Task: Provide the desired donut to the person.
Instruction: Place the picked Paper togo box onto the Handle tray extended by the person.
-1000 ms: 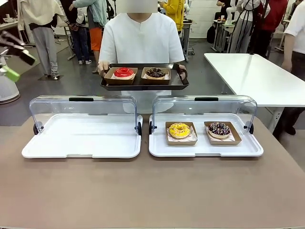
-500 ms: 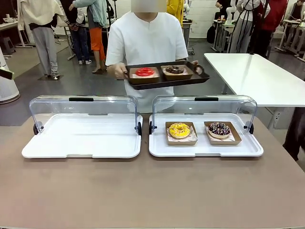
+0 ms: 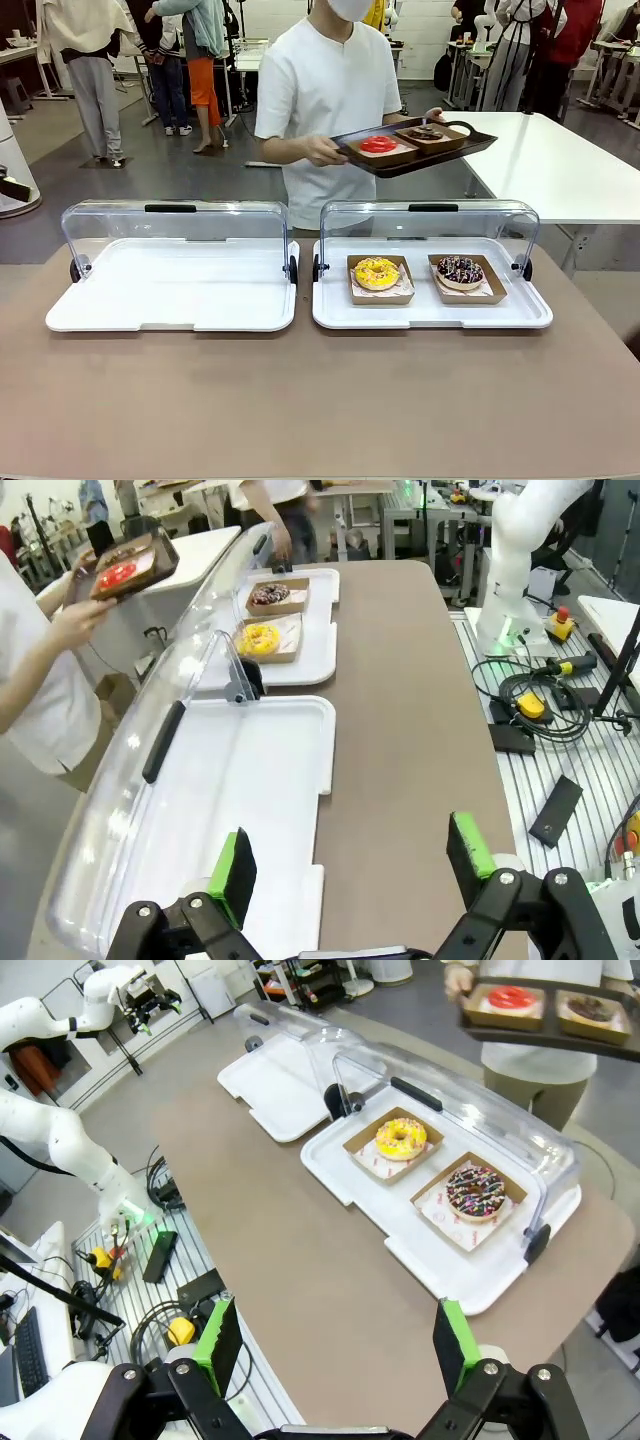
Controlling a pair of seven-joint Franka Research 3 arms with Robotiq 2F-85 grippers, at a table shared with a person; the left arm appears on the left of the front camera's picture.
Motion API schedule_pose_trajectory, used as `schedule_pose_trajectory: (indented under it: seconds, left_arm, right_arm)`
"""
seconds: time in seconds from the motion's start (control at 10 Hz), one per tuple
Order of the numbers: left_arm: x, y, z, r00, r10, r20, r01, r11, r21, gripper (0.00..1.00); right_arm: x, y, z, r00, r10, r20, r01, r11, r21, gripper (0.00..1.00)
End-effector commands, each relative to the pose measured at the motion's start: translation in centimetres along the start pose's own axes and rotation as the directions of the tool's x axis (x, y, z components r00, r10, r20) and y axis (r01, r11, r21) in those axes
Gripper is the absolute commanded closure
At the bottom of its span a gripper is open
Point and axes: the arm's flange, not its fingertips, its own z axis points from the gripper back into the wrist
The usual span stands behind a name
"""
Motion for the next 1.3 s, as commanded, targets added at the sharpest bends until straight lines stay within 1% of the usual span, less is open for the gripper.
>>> schedule_pose_trajectory:
  seconds: [0.0,0.1,0.2,1.2]
  left_arm:
    - [0.05,-0.10,-0.42,0.999,0.032,-0.021,-0.032,0.999,0.000,0.00]
    - [0.65,0.51,-0.38,0.999,0.047,-0.025,-0.047,0.999,0.023,0.00]
    - [-0.15,0.17,-0.35,1.000,0.010,-0.006,-0.010,1.000,-0.007,0.00]
    - [-0.15,0.17,-0.35,1.000,0.010,-0.006,-0.010,1.000,-0.007,0.00]
  right_arm:
    - [0.10,-0.07,-0.08,1.000,0.014,0.019,-0.014,1.000,0.012,0.00]
    - [0.10,-0.07,-0.08,1.000,0.014,0.019,-0.014,1.000,0.012,0.00]
    - [0.10,-0.07,-0.08,1.000,0.014,0.019,-0.014,1.000,0.012,0.00]
    - [0.10,-0.07,-0.08,1.000,0.014,0.019,-0.014,1.000,0.012,0.00]
